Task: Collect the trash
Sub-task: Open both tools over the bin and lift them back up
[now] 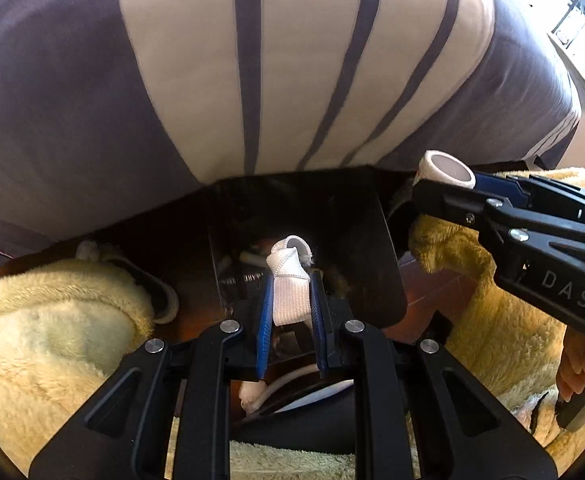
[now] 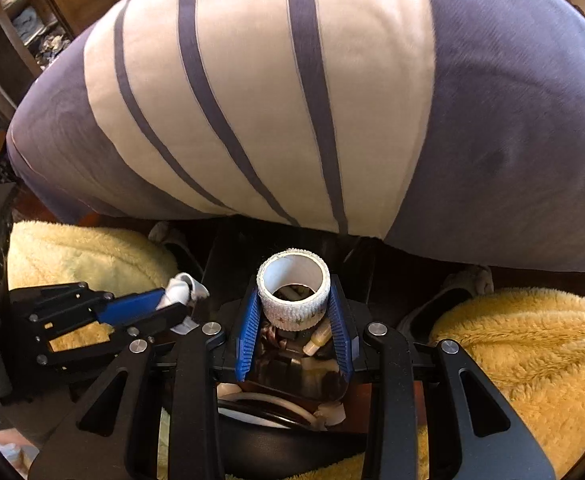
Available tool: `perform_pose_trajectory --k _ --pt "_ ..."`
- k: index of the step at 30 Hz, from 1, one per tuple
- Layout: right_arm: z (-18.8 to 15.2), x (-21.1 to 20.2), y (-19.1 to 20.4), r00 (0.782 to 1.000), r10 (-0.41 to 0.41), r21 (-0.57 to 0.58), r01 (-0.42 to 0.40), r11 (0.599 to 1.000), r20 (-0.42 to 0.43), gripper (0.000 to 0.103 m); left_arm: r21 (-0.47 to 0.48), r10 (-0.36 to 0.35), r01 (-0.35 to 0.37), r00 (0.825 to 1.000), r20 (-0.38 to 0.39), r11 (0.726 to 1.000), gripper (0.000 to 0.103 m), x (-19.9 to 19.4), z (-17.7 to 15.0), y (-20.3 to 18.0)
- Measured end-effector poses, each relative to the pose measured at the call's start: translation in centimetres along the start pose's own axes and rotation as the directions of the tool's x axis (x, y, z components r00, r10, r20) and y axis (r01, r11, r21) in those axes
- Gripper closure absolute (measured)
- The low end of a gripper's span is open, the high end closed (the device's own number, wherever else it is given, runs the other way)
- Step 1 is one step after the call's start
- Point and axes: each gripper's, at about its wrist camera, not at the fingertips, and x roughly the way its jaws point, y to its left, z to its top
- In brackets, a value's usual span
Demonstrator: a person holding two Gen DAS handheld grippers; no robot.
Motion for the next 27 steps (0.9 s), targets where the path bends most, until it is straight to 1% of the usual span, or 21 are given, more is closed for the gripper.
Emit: perform_pose_trajectory --k 4,10,11,12,13,14,16,18,19,20,21,22,24,25,27 --pt "0.3 0.7 0.3 1.0 0.011 -0.001 -0.011 1.0 -0.025 0.069 -0.011 -0.008 0.008 1.0 -0.024 1.0 0.087 0.8 -0.1 0.0" --pt "0.8 1.5 -0.8 0.998 0.046 0.036 -0.044 0.998 -0.052 0.067 -0.01 -0.019 0.018 0.998 -0.054 1.0 0.084 1.5 0.1 -0.1" --pt "0.7 1.6 -0.8 0.997 0.049 0.038 -0.047 0.998 -0.054 0.065 -0.012 -0.018 0.017 0.998 -0.055 1.0 0.077 1.5 0.1 -0.1" --pt "0.7 1.8 -0.8 0.997 0.048 0.042 -0.046 0.998 -0.055 0.058 -0.017 -0.017 0.017 0.998 -0.053 1.0 0.07 1.4 0.1 0.0" --pt "0.7 1.8 -0.9 0.997 0.044 0.045 -0.042 0.998 -0.055 0.05 -0.021 -0.015 0.014 0.999 -0.052 1.0 0.068 1.4 0.2 0.0" --pt "0.7 1.7 -1.0 0.998 0.042 0.049 -0.04 0.998 -0.055 0.048 -0.024 -0.012 0.011 0.999 -0.049 1.0 0.065 1.2 0.2 0.0" --pt "0.8 1.7 -1.2 0.998 0.038 0.055 -0.036 0.998 -0.048 0.047 -0.03 -0.011 0.01 0.999 -0.043 1.0 0.063 1.0 0.2 0.1" --pt "0.9 1.4 -1.3 0.999 0.029 0.059 -0.027 0.998 -0.039 0.045 -0.033 -0.006 0.004 0.999 -0.035 0.999 0.056 0.8 0.2 0.2" --pt "1.0 1.1 -1.4 0.999 0.021 0.059 -0.019 0.998 -0.032 0.041 -0.034 -0.002 0.001 1.0 -0.029 0.999 0.053 0.6 0.3 0.2" --pt "1.0 0.8 -1.4 1.0 0.009 0.059 -0.008 0.998 -0.023 0.038 -0.034 0.001 -0.002 1.0 -0.022 0.999 0.048 0.3 0.4 0.1" --pt "1.1 0.5 -1.4 1.0 -0.003 0.06 0.004 0.998 -0.015 0.03 -0.032 0.01 -0.01 1.0 -0.008 0.999 0.042 -0.1 0.4 0.1" --pt "1.2 0.2 -1.5 1.0 -0.029 0.062 0.029 0.998 -0.003 0.021 -0.031 0.016 -0.016 1.0 0.001 0.999 0.039 -0.4 0.5 0.1" --pt "1.3 -0.4 -1.7 0.998 -0.068 0.06 0.066 0.996 0.017 0.013 -0.027 0.03 -0.03 0.999 0.029 0.999 0.027 -1.3 0.8 0.1" --pt "1.5 -0.8 -1.7 0.996 -0.08 0.057 0.079 0.995 0.028 0.011 -0.025 0.035 -0.034 0.998 0.045 0.999 0.024 -1.9 1.1 0.1" --pt "1.8 -1.5 -1.8 0.995 -0.092 0.057 0.089 0.994 0.046 0.008 -0.02 0.048 -0.047 0.996 0.081 0.999 0.014 -3.2 1.5 0.2"
